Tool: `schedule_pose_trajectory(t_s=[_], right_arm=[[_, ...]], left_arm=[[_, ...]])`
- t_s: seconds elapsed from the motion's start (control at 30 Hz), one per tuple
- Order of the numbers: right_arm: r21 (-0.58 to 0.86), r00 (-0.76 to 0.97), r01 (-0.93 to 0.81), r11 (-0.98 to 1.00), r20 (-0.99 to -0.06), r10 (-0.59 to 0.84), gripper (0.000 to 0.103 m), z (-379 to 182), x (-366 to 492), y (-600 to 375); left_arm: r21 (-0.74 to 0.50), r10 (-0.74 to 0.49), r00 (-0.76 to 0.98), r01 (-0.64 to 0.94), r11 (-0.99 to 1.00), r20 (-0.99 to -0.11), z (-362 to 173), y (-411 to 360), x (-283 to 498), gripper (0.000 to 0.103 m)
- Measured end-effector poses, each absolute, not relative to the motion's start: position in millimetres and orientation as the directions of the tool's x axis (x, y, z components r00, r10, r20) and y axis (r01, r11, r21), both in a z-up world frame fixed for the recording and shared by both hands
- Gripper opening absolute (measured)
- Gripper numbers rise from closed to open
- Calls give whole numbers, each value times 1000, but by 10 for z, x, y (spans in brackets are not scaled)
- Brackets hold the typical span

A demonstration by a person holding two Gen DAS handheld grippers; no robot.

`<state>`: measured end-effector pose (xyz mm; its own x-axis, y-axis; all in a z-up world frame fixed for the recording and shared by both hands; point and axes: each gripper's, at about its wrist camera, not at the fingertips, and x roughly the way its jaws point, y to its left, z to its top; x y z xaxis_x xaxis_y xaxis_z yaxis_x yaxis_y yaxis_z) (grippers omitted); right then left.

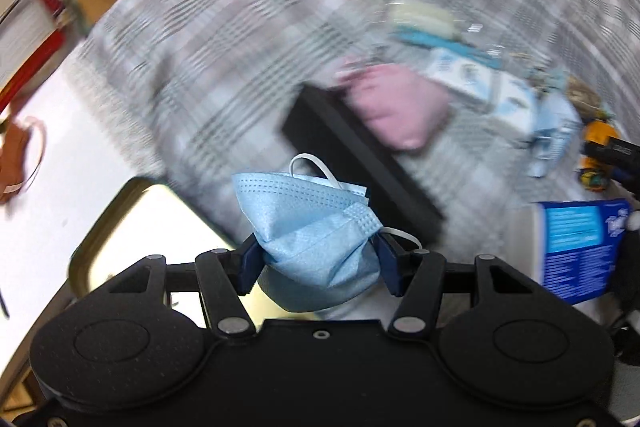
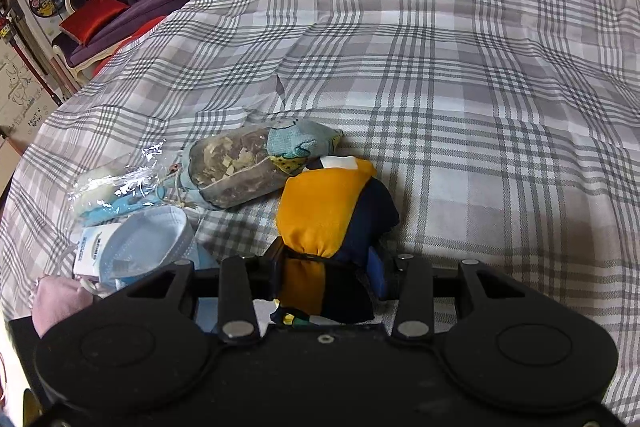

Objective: Organize soft objects
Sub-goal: 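Carry the mask and plush over the gold tray and release both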

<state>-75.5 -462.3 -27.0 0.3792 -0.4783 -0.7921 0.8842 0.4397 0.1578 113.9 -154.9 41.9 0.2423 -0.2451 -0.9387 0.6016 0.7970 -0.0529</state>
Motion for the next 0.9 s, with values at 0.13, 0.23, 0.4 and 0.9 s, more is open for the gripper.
schedule_pose_trajectory(t_s=[0.13,0.23,0.4,0.9], right_arm=[[112,363,882,458,-781,-509,40,-274,-711,-4568],[92,357,881,465,-773,-524,40,-282,-693,-4549],[95,361,884,458,-761,-539,40,-285,-713,-4540],[79,395,895,440,-599,-696,40,113,-801,-4173]], left_arm=[[-56,-214,251,517,854,-944,286,-1112,1378,55],[-51,-190,262,459,887,-946,174,-780,1524,55],[-43,-161,292,374,927,-943,-29,-320,1697,55],[-153,-234,249,303,940,-940,-183,129,1769,55]])
